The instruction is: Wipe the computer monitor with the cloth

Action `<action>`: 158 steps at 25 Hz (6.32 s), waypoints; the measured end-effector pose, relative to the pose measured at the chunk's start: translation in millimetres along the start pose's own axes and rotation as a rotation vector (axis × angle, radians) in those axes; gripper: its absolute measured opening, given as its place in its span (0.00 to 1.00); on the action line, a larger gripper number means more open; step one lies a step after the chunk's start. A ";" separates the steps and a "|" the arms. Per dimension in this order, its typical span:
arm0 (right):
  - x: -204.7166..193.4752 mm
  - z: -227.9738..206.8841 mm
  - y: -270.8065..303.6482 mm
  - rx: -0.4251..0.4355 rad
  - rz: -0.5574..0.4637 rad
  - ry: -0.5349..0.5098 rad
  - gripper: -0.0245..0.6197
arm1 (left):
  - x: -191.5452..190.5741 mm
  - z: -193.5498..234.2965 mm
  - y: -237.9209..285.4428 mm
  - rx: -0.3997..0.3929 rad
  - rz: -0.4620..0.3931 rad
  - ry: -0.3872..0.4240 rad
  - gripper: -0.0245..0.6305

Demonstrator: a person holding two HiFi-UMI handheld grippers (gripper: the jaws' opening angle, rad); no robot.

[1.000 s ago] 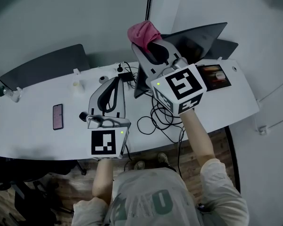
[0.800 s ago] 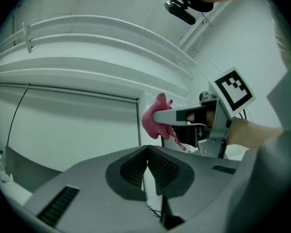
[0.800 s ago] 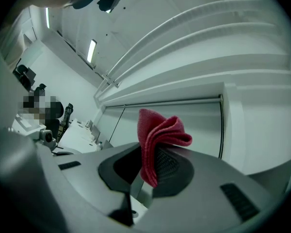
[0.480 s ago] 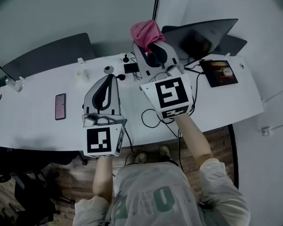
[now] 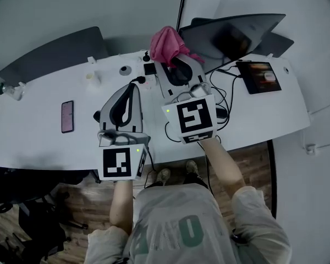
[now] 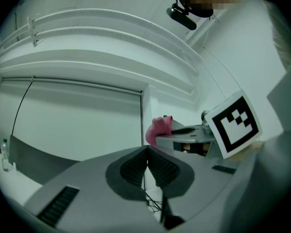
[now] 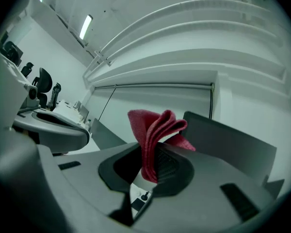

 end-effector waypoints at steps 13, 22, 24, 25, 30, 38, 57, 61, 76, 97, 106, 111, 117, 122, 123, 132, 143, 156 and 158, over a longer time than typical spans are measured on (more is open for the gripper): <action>-113.9 36.2 -8.4 0.049 0.189 0.101 0.12 | -63.4 2.4 3.7 -0.027 0.097 -0.048 0.06; -166.2 52.7 -16.0 0.052 0.262 0.114 0.12 | -111.9 6.1 -8.1 -0.020 0.175 -0.103 0.06; -179.6 57.0 -18.4 0.054 0.286 0.102 0.12 | -116.1 3.4 -8.2 -0.021 0.176 -0.113 0.06; -186.0 59.1 -19.4 0.056 0.298 0.099 0.12 | -119.5 2.4 -9.1 -0.024 0.184 -0.111 0.06; -214.3 67.9 -22.4 0.062 0.344 0.084 0.12 | -130.0 0.1 -13.3 -0.015 0.201 -0.124 0.06; -253.9 80.0 -32.2 0.068 0.423 0.055 0.12 | -142.7 -1.9 -25.2 0.003 0.237 -0.137 0.06; -291.9 107.5 -72.4 0.227 0.581 0.227 0.12 | -144.2 -4.2 -40.7 0.028 0.264 -0.133 0.06; -311.3 87.3 -71.0 0.186 0.635 0.303 0.12 | -148.3 -11.6 -42.9 0.054 0.283 -0.139 0.06; -325.8 36.6 -38.0 0.242 0.549 0.250 0.12 | -162.8 -54.8 1.1 0.128 0.308 -0.137 0.06; -360.9 -83.9 -22.4 0.286 0.541 0.140 0.12 | -173.4 -145.2 136.5 0.033 0.252 -0.178 0.06; -381.7 -149.1 -18.3 0.320 0.525 0.159 0.12 | -182.9 -177.9 181.7 0.158 0.243 -0.202 0.06; -394.9 -187.5 -16.9 0.339 0.503 0.136 0.12 | -190.0 -206.4 214.5 0.180 0.222 -0.206 0.06; -421.0 -258.4 -12.3 0.260 0.517 0.164 0.12 | -200.2 -229.5 250.0 0.186 0.222 -0.212 0.06; -436.3 -306.9 -8.5 0.228 0.515 0.141 0.12 | -209.4 -249.0 283.7 0.165 0.230 -0.217 0.06; -437.2 -313.8 -7.7 0.222 0.514 0.137 0.12 | -210.1 -252.8 291.1 0.157 0.230 -0.217 0.06; -459.2 -393.2 -2.8 0.116 0.533 0.089 0.12 | -225.6 -288.1 345.7 0.060 0.245 -0.199 0.06; -482.6 -460.8 0.1 0.043 0.561 0.049 0.12 | -228.6 -321.3 392.6 -0.023 0.251 -0.180 0.06; -497.0 -497.5 4.1 -0.003 0.559 0.050 0.12 | -225.0 -329.1 428.2 -0.065 0.245 -0.153 0.06; -495.7 -495.9 3.6 0.008 0.552 0.042 0.12 | -224.5 -328.1 432.6 -0.066 0.241 -0.150 0.06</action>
Point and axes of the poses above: the fingertips, and each gripper's own axes: y forward along the fingers, z to its left, x out of its top, the point moved 3 cm from there along -y, backward along the fingers, and after that the axes turned 9 degrees about -x, right-handed, at the moved point
